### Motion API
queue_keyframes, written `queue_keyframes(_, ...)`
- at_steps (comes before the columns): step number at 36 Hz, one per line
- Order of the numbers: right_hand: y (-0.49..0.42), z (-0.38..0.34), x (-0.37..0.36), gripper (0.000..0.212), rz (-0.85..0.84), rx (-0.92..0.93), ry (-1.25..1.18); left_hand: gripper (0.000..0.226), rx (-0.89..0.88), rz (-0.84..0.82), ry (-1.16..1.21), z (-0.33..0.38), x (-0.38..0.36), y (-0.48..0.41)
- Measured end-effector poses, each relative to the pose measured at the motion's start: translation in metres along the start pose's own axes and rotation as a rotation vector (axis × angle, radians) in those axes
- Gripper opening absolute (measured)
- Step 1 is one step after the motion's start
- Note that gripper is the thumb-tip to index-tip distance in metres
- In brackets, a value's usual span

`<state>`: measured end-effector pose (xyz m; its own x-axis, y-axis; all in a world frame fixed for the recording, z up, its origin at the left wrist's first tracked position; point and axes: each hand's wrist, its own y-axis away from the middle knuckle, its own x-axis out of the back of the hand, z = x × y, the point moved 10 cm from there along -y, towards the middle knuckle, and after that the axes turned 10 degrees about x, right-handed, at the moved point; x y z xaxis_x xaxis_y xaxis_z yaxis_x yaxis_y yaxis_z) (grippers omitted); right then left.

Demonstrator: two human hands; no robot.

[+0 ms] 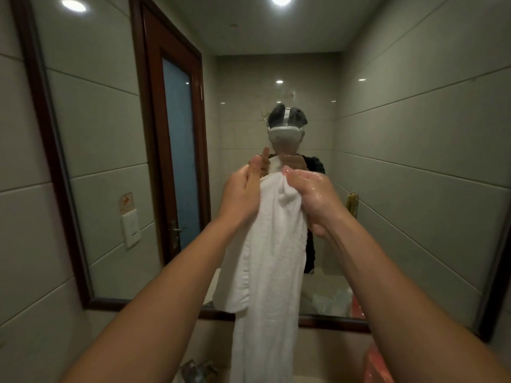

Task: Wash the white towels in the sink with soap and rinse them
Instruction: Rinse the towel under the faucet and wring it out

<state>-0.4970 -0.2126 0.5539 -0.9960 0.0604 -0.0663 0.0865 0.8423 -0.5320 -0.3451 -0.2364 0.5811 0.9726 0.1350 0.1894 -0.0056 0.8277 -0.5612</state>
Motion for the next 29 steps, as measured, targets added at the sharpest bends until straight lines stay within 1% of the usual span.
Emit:
queue_keyframes(3,-0.005,-0.004,-0.006,0.038,0.027,0.004,0.047,0.058,0.032,-0.073,-0.004,-0.014,-0.007,0.013)
queue_keyframes(8,-0.01,-0.001,-0.019,0.048,0.074,-0.009,0.019,0.071,0.119,-0.093,0.031,-0.066,-0.021,0.046)
queue_keyframes(10,-0.014,-0.002,-0.017,0.044,0.124,-0.01,-0.005,0.064,0.146,-0.089,0.026,-0.086,-0.028,0.062)
queue_keyframes(13,-0.018,-0.004,-0.015,0.036,0.159,-0.022,-0.052,0.046,0.206,0.003,0.057,-0.102,-0.032,0.075)
queue_keyframes(15,-0.018,-0.008,-0.014,0.037,0.154,-0.02,-0.057,0.04,0.239,0.081,0.116,-0.102,-0.028,0.077)
queue_keyframes(17,-0.019,-0.01,-0.009,0.042,0.145,-0.004,-0.079,0.043,0.265,0.104,0.151,-0.097,-0.026,0.073)
queue_keyframes(18,-0.018,-0.012,-0.002,0.04,0.156,0.002,-0.069,0.047,0.282,0.095,0.166,-0.096,-0.025,0.068)
queue_keyframes(20,-0.018,-0.016,0.018,0.032,0.185,0.015,0.038,0.051,0.323,0.099,0.211,-0.092,-0.018,0.058)
queue_keyframes(22,-0.017,-0.017,0.038,0.029,0.175,0.035,0.151,0.052,0.355,0.11,0.241,-0.086,-0.007,0.046)
queue_keyframes(25,-0.009,-0.006,0.054,0.019,0.144,-0.002,0.212,0.051,0.323,0.096,0.246,-0.071,0.004,0.029)
queue_keyframes(29,-0.001,0.015,0.046,0.021,0.139,-0.033,0.186,0.051,0.253,0.086,0.19,-0.048,0.002,0.012)
